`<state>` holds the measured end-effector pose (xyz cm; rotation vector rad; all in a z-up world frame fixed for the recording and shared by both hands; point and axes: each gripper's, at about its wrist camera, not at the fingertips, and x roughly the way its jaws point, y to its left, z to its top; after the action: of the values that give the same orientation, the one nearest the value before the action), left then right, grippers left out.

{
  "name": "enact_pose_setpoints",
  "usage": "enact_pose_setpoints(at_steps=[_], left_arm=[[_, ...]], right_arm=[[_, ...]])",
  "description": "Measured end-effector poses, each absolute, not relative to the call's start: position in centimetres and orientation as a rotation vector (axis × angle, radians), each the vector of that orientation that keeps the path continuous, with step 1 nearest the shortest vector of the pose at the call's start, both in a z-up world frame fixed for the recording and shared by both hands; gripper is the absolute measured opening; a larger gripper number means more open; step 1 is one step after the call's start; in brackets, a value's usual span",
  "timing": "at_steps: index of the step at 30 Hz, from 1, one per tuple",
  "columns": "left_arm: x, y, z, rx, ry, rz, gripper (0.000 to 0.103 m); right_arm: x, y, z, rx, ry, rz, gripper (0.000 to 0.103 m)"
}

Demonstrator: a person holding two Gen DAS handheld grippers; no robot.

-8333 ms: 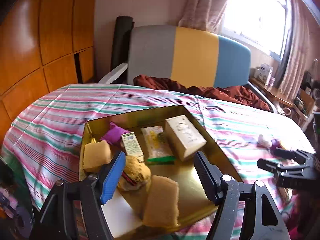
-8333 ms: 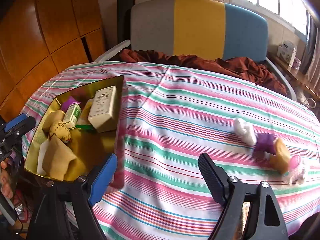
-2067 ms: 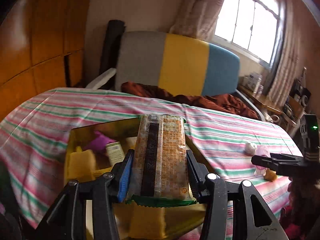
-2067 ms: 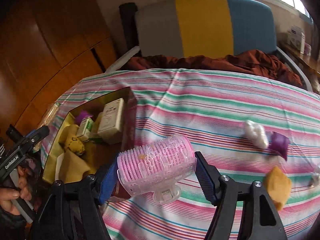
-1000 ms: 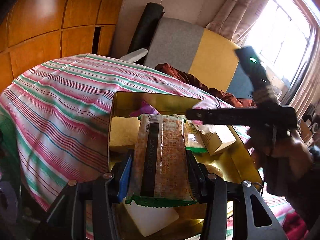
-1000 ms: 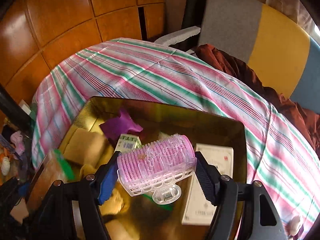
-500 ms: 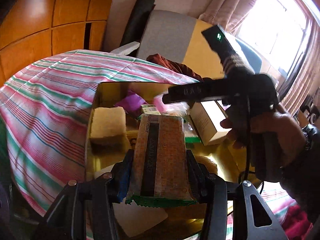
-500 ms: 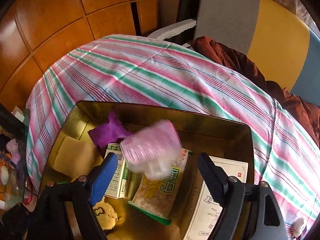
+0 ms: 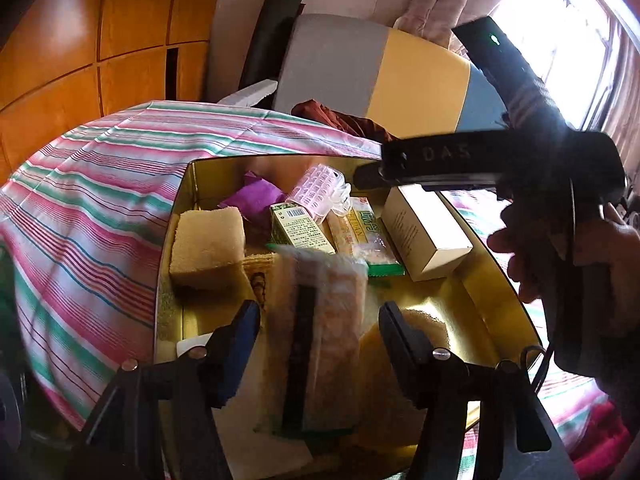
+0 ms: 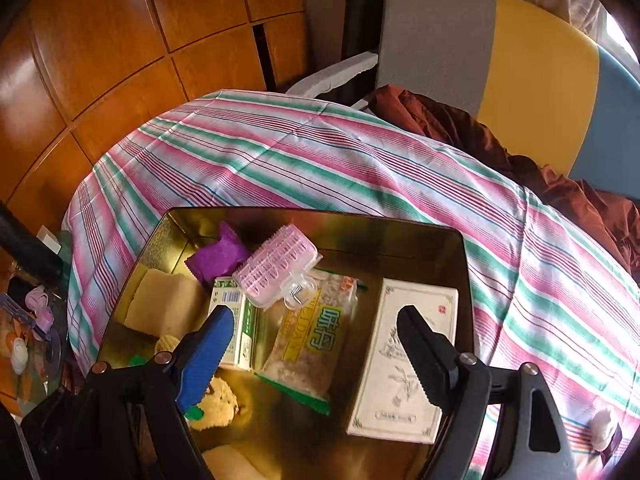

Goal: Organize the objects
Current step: 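Open both grippers to drop the roller and cracker packet into the gold box, then move both grippers back over the sponge and plastic bags on the sheet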

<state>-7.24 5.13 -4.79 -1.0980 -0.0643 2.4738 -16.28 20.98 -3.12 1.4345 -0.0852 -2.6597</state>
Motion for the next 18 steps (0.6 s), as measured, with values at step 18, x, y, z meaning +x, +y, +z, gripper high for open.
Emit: enact_pose_setpoints(at_steps=[18], left_arm=[[-3.3,4.7,0.7,-0.892,0.009,2.566,0.081]], right_arm=[[-6.7,27.0,-0.5,1.314,-0.274,-2.888,0.091]])
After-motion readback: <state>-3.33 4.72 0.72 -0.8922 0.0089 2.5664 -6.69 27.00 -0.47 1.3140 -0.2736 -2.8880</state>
